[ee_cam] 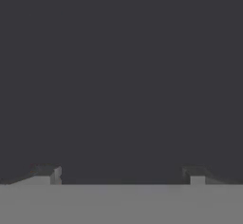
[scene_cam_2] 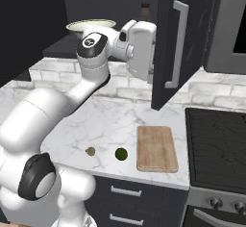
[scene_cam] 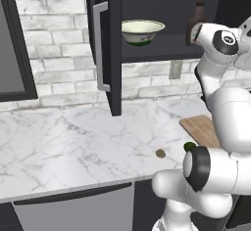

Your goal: Open the cabinet. Place the bowl and condiment on the counter. Then place the lime and garlic on the cutting board.

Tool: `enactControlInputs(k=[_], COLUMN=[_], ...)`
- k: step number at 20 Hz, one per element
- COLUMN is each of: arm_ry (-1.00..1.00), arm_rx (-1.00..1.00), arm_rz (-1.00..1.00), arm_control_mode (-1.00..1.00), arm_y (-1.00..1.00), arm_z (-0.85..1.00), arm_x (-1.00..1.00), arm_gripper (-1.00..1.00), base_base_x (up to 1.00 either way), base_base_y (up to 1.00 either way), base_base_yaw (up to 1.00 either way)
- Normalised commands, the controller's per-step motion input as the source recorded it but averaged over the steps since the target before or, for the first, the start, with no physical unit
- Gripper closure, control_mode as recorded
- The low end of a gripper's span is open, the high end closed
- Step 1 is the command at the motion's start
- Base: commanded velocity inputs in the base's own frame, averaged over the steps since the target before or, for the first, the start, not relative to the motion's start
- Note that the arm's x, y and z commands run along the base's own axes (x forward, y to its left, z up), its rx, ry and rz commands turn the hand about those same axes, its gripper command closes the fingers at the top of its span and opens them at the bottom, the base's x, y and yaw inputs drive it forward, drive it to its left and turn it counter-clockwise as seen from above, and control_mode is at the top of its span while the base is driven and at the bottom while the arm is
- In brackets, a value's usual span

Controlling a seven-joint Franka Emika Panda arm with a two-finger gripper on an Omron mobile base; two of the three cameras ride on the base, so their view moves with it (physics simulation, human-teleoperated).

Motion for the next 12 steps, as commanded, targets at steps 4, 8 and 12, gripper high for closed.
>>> enactControlInputs(k=[4,8,12], arm_ry=[0.01,0.00,-0.01], arm_rx=[-0.09,-0.07,-0.01], arm_rz=[-0.05,0.00,0.00], arm_control_mode=[-1.00,-1.00,-1.00], arm_y=[-0.43,-0.40,-0.24], arm_z=[0.00,0.00,0.02], arm_x=[-0.22,-0.11,-0.17], arm_gripper=[-1.00,-1.00,-1.00], base_base_x=[0.00,0.00,0.00], base_base_y=[0.00,0.00,0.00], base_base_yaw=[0.00,0.00,0.00])
